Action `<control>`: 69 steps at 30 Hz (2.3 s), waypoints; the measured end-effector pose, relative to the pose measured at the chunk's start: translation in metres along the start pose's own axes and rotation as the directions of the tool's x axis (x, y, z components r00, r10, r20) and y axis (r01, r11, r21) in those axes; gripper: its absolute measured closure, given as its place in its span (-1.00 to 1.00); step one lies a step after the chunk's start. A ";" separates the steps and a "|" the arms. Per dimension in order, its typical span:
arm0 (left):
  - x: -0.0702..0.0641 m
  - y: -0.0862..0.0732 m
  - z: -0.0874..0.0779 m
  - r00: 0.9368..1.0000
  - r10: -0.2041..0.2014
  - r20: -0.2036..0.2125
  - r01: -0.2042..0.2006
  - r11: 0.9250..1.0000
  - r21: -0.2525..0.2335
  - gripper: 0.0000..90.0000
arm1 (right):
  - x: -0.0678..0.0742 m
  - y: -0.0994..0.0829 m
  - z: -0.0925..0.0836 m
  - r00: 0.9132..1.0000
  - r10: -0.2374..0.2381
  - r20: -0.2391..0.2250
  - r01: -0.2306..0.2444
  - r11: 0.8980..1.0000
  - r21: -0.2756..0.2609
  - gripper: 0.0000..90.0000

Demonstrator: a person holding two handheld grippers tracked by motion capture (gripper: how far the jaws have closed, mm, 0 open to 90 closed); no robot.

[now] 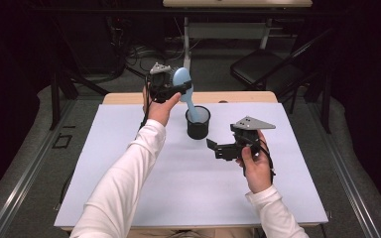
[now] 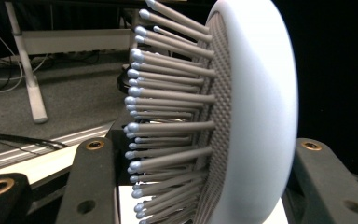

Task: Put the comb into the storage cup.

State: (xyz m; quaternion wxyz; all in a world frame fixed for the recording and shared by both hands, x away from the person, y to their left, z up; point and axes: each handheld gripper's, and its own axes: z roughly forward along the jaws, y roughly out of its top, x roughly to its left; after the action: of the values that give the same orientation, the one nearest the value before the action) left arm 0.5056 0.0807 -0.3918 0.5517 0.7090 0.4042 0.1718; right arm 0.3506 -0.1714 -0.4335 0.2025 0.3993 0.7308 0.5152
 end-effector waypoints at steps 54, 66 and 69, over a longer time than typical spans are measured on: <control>-0.011 -0.028 0.036 0.995 0.096 -0.032 -0.094 0.993 0.072 0.07 | -0.003 0.000 -0.001 1.000 0.012 0.004 -0.012 1.000 -0.001 -0.99; -0.007 -0.035 0.039 0.995 0.092 -0.042 -0.089 0.993 0.076 0.06 | -0.003 0.000 -0.001 1.000 0.009 0.002 -0.009 1.000 -0.002 -0.99; -0.007 -0.036 0.040 0.995 0.090 -0.040 -0.086 0.993 0.076 0.06 | -0.002 0.000 -0.001 1.000 0.008 0.001 -0.008 1.000 0.001 -0.99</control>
State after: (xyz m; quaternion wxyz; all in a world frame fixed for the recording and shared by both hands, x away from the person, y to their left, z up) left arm 0.5149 0.0520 -0.4366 0.5078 0.7423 0.3906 0.1962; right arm 0.3513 -0.1740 -0.4334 0.2005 0.4027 0.7294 0.5153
